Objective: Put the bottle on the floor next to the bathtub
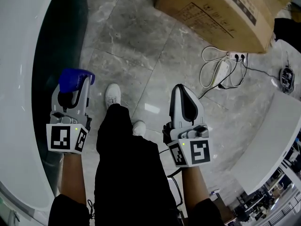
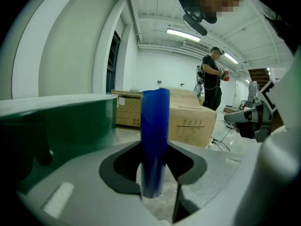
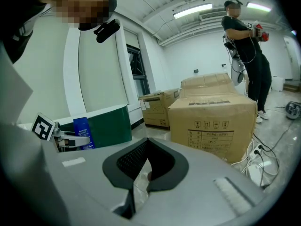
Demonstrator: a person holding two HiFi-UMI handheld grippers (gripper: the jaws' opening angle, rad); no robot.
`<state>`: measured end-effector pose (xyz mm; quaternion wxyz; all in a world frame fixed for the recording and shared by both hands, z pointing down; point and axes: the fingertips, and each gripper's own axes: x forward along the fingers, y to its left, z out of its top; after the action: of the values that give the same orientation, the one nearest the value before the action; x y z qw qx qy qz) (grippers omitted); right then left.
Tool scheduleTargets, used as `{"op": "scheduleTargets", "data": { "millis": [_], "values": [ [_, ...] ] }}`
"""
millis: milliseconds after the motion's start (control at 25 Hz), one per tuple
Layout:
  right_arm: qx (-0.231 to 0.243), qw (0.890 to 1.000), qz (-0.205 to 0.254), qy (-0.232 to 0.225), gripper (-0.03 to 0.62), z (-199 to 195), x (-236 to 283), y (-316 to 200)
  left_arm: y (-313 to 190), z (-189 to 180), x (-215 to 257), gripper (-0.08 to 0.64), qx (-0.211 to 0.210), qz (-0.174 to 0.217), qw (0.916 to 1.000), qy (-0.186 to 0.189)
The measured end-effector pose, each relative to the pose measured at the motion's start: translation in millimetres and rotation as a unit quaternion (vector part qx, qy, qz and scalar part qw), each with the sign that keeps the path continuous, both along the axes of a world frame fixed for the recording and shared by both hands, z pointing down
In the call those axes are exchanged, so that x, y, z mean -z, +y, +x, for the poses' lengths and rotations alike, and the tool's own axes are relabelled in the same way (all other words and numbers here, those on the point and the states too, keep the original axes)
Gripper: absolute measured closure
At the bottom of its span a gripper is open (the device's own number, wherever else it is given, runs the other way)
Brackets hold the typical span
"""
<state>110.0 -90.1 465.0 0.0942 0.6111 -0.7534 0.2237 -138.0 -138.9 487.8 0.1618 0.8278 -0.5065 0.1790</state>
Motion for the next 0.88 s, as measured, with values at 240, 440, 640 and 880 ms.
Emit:
{"op": "scheduleTargets", "data": {
  "millis": [240,440,640,880],
  "values": [
    [-0.001,1.000,-0.019,-0.004,0.566,-5.3,-51.5,-5.7,-11.4,-2.6,-43.9,0.393,-0.005,0.017,0.9998,-0.003],
    [0.019,1.000,-0.010,0.000,0.566,-16.1,-97.1,-17.8,-22.4,-14.6,-90.3,0.393,0.001,0.021,0.9997,-0.009],
    [0.022,1.000,-0.004,0.000,0.566,-15.3,-135.0,-29.1,-30.2,-21.5,-127.1,0.393,0.006,0.025,0.9996,-0.012],
    [0.023,0.999,0.024,0.002,0.566,-19.4,-170.7,-42.2,-38.3,-23.5,-170.5,0.393,0.003,0.036,0.9993,-0.006]
  ]
}}
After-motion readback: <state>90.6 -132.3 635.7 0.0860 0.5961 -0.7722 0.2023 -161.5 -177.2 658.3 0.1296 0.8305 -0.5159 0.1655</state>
